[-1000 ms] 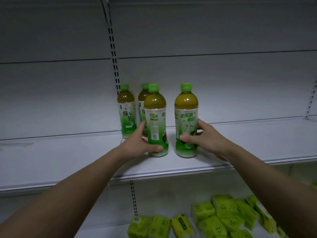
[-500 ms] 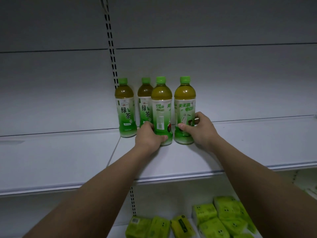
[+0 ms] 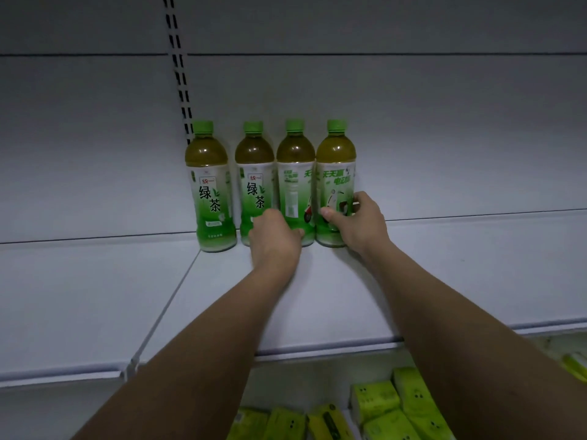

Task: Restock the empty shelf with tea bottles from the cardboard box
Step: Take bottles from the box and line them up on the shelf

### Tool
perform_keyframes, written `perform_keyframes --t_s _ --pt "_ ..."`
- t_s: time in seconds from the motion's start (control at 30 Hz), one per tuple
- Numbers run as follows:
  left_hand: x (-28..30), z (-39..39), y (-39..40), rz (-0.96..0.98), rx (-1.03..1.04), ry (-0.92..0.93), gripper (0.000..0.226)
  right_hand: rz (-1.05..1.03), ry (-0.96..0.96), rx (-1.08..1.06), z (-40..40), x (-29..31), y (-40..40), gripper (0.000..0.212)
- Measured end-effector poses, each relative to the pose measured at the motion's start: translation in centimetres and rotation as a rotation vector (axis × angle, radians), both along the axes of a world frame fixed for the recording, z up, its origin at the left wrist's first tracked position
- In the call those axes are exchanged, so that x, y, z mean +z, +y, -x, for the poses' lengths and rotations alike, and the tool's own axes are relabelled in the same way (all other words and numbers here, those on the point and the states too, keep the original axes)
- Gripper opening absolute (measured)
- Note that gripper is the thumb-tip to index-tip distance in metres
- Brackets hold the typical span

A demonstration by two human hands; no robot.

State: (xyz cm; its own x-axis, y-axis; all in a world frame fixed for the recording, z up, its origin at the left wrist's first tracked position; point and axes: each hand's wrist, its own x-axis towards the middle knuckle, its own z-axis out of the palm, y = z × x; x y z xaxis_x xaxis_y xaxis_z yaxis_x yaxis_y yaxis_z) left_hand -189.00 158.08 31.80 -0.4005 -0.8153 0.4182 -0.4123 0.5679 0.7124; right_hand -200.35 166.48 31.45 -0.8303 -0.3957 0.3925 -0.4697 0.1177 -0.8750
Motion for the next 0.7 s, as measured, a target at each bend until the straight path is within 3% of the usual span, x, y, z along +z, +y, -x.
perform_keyframes --t_s 0.27,0.7 --pt "-0.63 0.21 -0.57 0.066 0.018 0.092 0.041 -0.074 0.103 0.006 0.55 -0.54 -0.06 0.055" --pt "-0.88 0.22 -0.63 0.152 0.031 0.080 0.041 -0.065 0.108 0.008 0.53 -0.61 -0.27 0.056"
